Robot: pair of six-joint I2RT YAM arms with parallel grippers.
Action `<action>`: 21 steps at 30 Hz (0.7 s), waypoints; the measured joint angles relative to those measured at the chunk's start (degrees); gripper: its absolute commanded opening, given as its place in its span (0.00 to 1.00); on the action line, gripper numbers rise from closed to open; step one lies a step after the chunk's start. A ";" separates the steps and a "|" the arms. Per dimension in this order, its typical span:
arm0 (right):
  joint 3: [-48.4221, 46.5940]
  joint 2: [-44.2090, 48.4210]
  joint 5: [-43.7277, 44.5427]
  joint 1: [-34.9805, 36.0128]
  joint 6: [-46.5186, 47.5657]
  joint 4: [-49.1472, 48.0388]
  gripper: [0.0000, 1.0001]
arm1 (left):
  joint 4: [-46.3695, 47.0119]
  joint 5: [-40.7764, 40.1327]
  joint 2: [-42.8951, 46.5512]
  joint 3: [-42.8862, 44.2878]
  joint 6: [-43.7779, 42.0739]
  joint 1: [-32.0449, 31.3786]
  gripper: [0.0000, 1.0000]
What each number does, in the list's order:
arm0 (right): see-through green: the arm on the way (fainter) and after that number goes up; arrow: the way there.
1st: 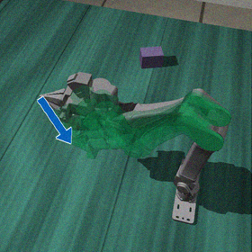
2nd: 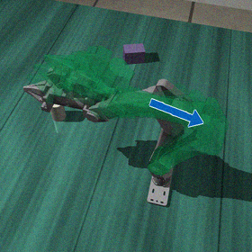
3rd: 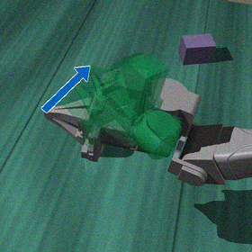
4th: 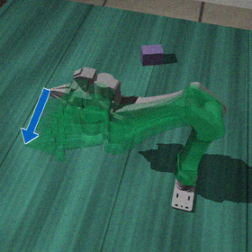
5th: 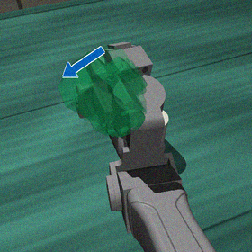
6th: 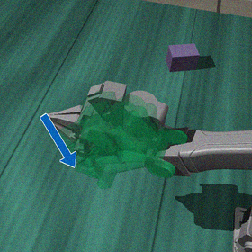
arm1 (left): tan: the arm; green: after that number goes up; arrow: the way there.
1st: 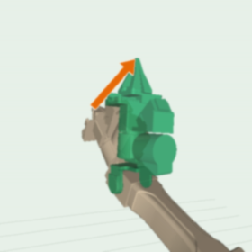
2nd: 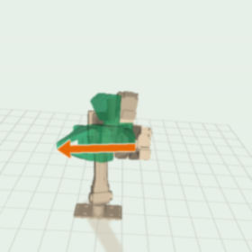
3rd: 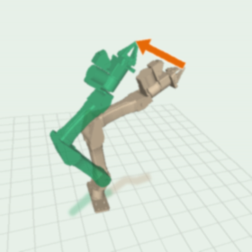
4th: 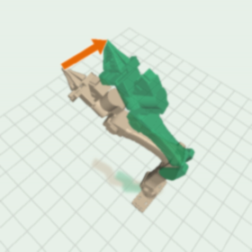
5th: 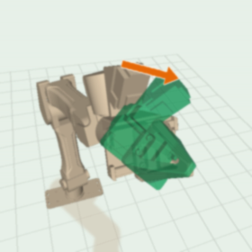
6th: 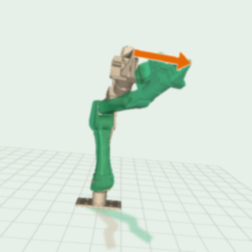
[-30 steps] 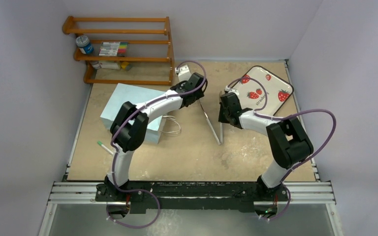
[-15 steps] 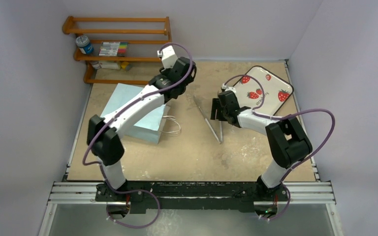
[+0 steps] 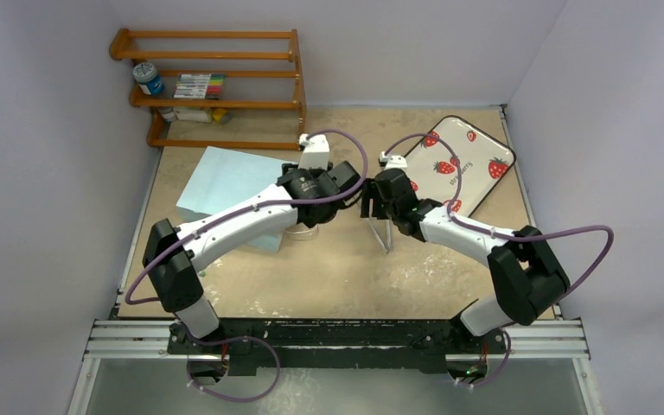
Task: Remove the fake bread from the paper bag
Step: Pick up the clamp at the center of the board.
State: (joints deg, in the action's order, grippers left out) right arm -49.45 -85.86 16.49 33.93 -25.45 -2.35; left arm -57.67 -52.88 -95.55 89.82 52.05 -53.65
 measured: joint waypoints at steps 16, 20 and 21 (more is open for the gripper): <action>3.78 0.00 2.03 1.11 -1.99 3.10 0.76 | -15.32 -10.69 -4.57 -4.09 10.36 -6.01 0.61; 3.78 0.00 2.08 1.33 -2.58 3.37 0.76 | -14.95 -11.32 -4.59 -7.39 11.19 -6.01 0.61; 3.78 0.00 2.08 1.33 -2.64 3.39 0.76 | -14.88 -11.93 -4.61 -7.98 11.89 -6.01 0.61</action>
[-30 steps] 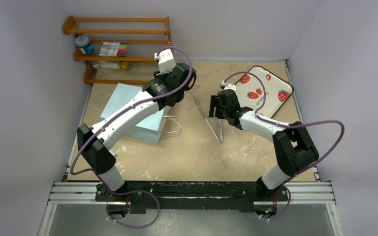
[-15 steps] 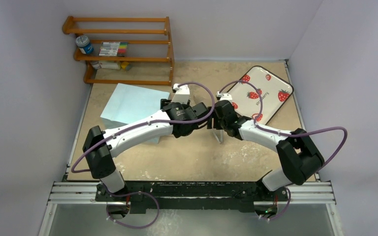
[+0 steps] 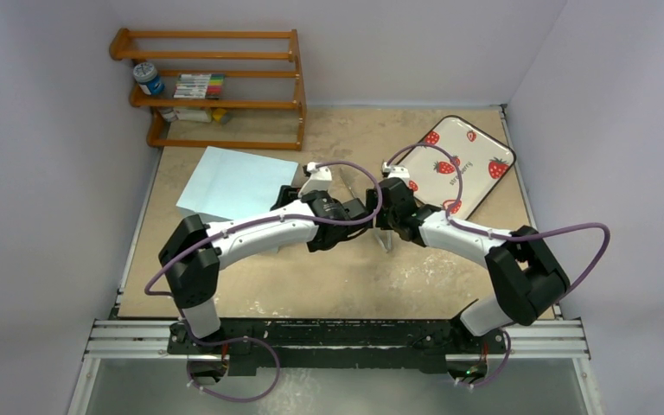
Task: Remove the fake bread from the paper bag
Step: Pick up the clamp at the center of the board.
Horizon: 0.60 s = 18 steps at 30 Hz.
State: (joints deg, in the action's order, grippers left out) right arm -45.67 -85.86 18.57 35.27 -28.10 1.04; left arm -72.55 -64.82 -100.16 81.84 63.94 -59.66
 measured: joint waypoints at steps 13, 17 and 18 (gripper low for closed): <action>-0.37 -3.48 0.44 0.44 -0.15 0.24 0.80 | 1.84 -5.27 -0.83 -3.96 5.90 0.00 0.62; -0.74 -6.47 0.59 0.44 -0.20 0.50 0.80 | 2.56 -6.34 -1.70 -3.98 6.82 0.02 0.62; -0.92 -6.91 0.96 0.44 -0.13 0.59 0.80 | 2.84 -6.62 -1.77 -4.11 7.02 0.09 0.62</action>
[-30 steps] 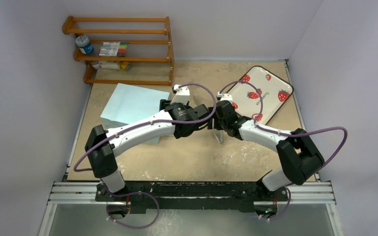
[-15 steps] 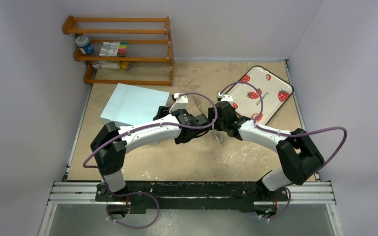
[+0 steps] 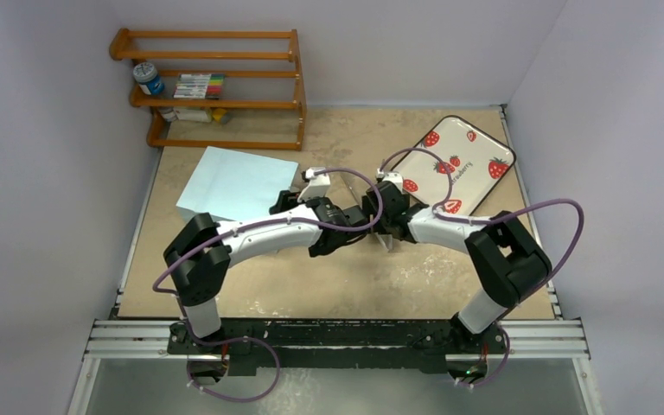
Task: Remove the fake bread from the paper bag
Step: Pick up the clamp at the center of the board.
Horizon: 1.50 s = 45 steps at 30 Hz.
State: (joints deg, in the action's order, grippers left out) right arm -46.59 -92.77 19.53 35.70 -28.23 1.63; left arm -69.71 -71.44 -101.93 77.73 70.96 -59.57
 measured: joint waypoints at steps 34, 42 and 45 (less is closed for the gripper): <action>-5.16 -5.18 2.01 0.04 -0.74 -0.48 0.78 | 7.15 3.78 2.14 -5.66 -2.56 3.39 0.62; -5.55 -5.53 2.03 0.04 -0.72 -0.48 0.78 | 3.52 1.29 -3.34 -5.66 3.28 3.74 0.63; -5.88 -5.86 2.05 0.04 -0.70 -0.48 0.76 | 2.36 -0.35 -5.29 -5.66 5.55 4.46 0.63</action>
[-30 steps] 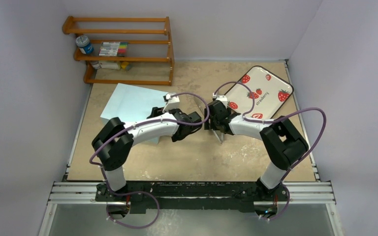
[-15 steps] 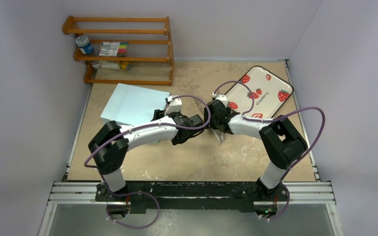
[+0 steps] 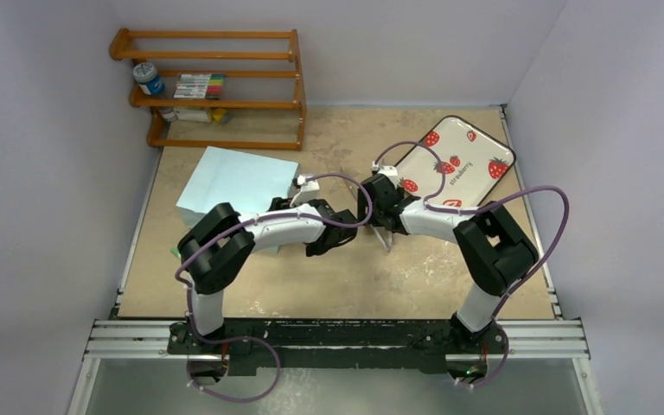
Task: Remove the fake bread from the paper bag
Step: Pick up the clamp at the center of the board, then adjust the paper bag at the center of the board.
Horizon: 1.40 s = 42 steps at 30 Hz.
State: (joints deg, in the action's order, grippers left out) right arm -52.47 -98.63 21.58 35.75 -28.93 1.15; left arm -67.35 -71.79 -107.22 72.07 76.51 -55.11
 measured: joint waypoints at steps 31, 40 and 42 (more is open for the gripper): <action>2.16 2.08 -0.42 0.00 -0.07 -0.98 0.29 | 10.97 -11.91 8.15 -3.54 -6.10 7.72 0.08; 5.92 13.86 -3.34 0.98 0.55 -0.15 0.29 | 21.31 -9.16 19.54 -7.21 -17.97 7.74 0.05; 5.95 15.98 -3.82 1.73 0.68 -0.11 0.29 | 23.12 -8.09 20.61 -8.00 -20.28 7.74 0.05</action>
State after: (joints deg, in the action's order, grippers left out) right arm -46.52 -82.65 17.76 37.47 -28.25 1.04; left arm -44.23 -79.88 -86.61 64.07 56.23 -47.37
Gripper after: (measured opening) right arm 0.453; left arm 0.092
